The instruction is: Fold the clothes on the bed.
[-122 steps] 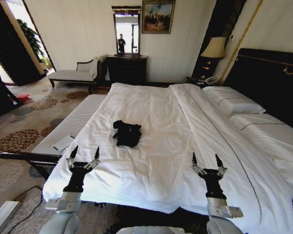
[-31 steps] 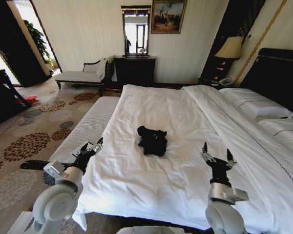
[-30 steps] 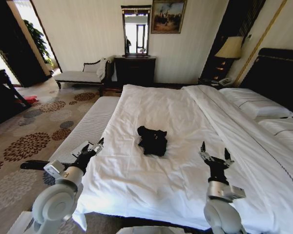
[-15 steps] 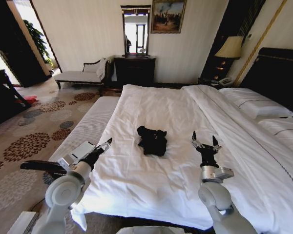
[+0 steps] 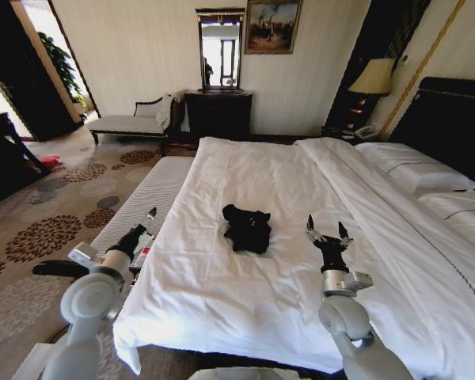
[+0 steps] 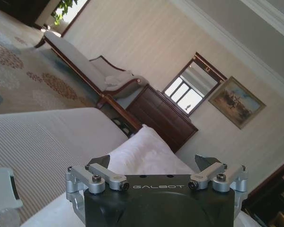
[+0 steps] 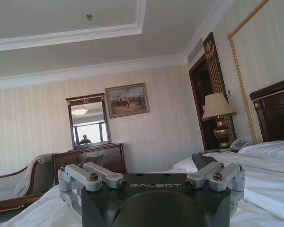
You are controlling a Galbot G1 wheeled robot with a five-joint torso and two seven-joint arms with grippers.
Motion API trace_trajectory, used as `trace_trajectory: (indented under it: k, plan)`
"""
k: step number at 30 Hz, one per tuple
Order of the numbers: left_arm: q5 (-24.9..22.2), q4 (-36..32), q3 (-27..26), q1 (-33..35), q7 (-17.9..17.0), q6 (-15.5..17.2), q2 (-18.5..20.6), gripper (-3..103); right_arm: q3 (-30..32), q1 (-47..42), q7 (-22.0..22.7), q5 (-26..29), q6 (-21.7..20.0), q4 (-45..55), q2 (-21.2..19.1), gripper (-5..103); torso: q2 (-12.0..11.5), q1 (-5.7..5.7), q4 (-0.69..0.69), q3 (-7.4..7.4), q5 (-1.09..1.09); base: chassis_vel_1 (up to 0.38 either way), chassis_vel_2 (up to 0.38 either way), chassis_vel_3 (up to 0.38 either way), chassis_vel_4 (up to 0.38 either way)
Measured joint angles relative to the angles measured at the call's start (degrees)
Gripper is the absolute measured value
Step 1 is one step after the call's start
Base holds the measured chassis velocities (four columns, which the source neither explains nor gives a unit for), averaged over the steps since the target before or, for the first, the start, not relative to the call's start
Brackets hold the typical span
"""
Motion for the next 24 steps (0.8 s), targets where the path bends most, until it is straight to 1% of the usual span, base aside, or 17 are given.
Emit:
trace_trajectory:
  k: [2, 4, 5, 7, 8, 10, 11, 13, 15, 17, 18, 19, 22, 24]
  plan:
    - [0.7, 1.7, -0.2, -0.7, 0.0, -0.4, 1.0, 100, -0.2, 0.1, -0.2, -0.1, 0.3, -0.5, 0.1, 100, 0.0, 0.0, 0.0, -0.01, -0.01, 0.0, 0.0, 0.0, 0.0]
    - [1.2, 2.1, 0.1, -0.7, 0.0, -0.4, 1.1, 100, -0.2, 0.2, -0.3, -0.1, 0.4, -0.7, 0.1, 100, 0.0, -0.01, 0.0, 0.0, 0.0, 0.0, 0.0, 0.0, 0.0]
    - [2.1, 2.8, 1.1, -0.7, 0.2, -0.4, 1.2, 100, -0.3, 0.3, -0.4, -0.2, 0.5, -1.0, 0.3, 100, 0.0, -0.01, 0.0, 0.0, 0.0, 0.0, 0.0, 0.0, 0.0]
    - [5.8, 5.9, 5.2, -0.7, 1.6, -1.1, 0.7, 100, -1.0, 0.8, -0.6, -0.5, 0.7, -2.0, 0.9, 100, 0.0, 0.0, 0.0, 0.0, 0.01, 0.0, 0.0, 0.0, 0.0]
    - [5.8, 5.9, 5.2, -0.7, 1.6, -1.1, 0.7, 100, -1.0, 0.8, -0.6, -0.5, 0.7, -2.0, 0.9, 100, 0.0, 0.0, 0.0, 0.0, 0.01, 0.0, 0.0, 0.0, 0.0]
    - [7.9, 8.7, 8.4, -1.4, 2.8, -2.5, -0.2, 100, -1.7, 1.3, -0.6, -0.5, 0.8, -2.8, 1.4, 100, 0.0, 0.0, 0.0, 0.0, 0.0, 0.0, 0.0, 0.0, 0.0]
    - [8.3, 10.9, 11.1, -2.4, 3.5, -3.5, -1.2, 100, -2.4, 1.6, -0.5, -0.3, 0.8, -3.3, 1.8, 100, 0.0, 0.0, 0.0, 0.0, 0.0, 0.0, 0.0, 0.0, 0.0]
    - [7.8, 13.5, 14.0, -4.5, 4.1, -4.5, -3.2, 100, -3.5, 1.8, -0.4, 0.3, 0.6, -3.7, 2.1, 100, 0.0, 0.0, -0.01, 0.0, 0.0, 0.0, 0.0, 0.0, 0.0]
    - [7.8, 13.5, 14.0, -4.5, 4.1, -4.5, -3.2, 100, -3.5, 1.8, -0.4, 0.3, 0.6, -3.7, 2.1, 100, 0.0, 0.0, -0.01, 0.0, 0.0, 0.0, 0.0, 0.0, 0.0]
    - [7.2, 18.0, 17.4, -8.2, 5.1, -5.4, -6.8, 100, -4.5, 2.0, -0.2, 0.4, 0.5, -4.6, 2.4, 100, 0.0, 0.0, -0.01, 0.0, 0.01, 0.0, 0.0, 0.0, 0.0]
    - [7.3, 19.8, 18.3, -9.4, 5.5, -5.7, -7.9, 100, -4.7, 2.0, -0.2, 0.4, 0.5, -5.0, 2.6, 100, 0.0, 0.0, -0.01, 0.0, 0.01, 0.0, 0.0, 0.0, 0.0]
    - [7.3, 19.8, 18.3, -9.4, 5.5, -5.7, -7.9, 100, -4.7, 2.0, -0.2, 0.4, 0.5, -5.0, 2.6, 100, 0.0, 0.0, -0.01, 0.0, 0.01, 0.0, 0.0, 0.0, 0.0]
    - [8.8, 26.9, 20.9, -13.2, 6.0, -6.3, -11.9, 100, -5.2, 2.3, -0.1, 0.3, 0.5, -6.6, 2.7, 100, 0.0, 0.0, -0.01, 0.0, 0.0, 0.0, 0.0, 0.0, 0.0]
    - [9.1, 27.9, 21.3, -13.8, 6.1, -6.4, -12.5, 100, -5.2, 2.3, -0.1, 0.3, 0.5, -6.8, 2.7, 100, 0.0, 0.0, -0.01, 0.0, 0.0, 0.0, 0.0, 0.0, 0.0]
